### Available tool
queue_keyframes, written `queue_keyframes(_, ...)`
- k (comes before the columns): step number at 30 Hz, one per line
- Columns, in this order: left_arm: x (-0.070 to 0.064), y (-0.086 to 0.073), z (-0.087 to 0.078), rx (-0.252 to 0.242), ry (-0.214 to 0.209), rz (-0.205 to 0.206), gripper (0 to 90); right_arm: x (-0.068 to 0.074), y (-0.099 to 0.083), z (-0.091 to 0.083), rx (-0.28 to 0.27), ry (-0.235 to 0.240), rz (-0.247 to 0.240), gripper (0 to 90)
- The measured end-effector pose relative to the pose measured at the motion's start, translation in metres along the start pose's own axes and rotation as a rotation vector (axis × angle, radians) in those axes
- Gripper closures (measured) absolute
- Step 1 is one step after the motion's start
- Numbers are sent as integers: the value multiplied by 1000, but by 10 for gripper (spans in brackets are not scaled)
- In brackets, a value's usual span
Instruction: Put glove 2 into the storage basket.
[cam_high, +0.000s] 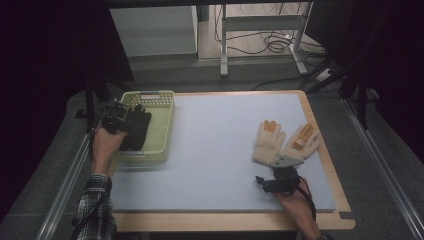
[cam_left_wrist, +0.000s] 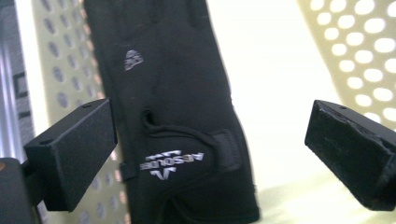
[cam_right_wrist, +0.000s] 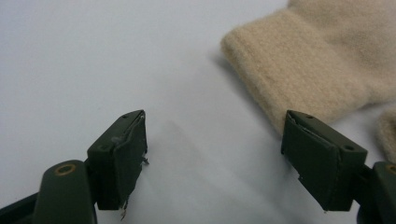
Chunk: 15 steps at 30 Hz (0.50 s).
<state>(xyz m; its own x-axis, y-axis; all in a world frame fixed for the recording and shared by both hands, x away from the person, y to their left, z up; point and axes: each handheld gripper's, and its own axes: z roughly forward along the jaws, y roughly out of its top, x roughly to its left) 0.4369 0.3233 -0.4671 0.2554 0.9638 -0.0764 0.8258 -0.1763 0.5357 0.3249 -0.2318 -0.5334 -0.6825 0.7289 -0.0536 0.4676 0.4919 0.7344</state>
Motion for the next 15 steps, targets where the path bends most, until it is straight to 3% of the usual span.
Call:
queue_keyframes(4,-8,-4,-6,-57,-22,11,27,0,0,0,0,0,0,220)
queue_keyframes(9,-22,-7,-16,-142,-98,23,22,0,0,0,2,0,-1,220)
queue_keyframes(15,-42,-11,-25,-210,-147,82,13,0,0,0,1,0,-2,220)
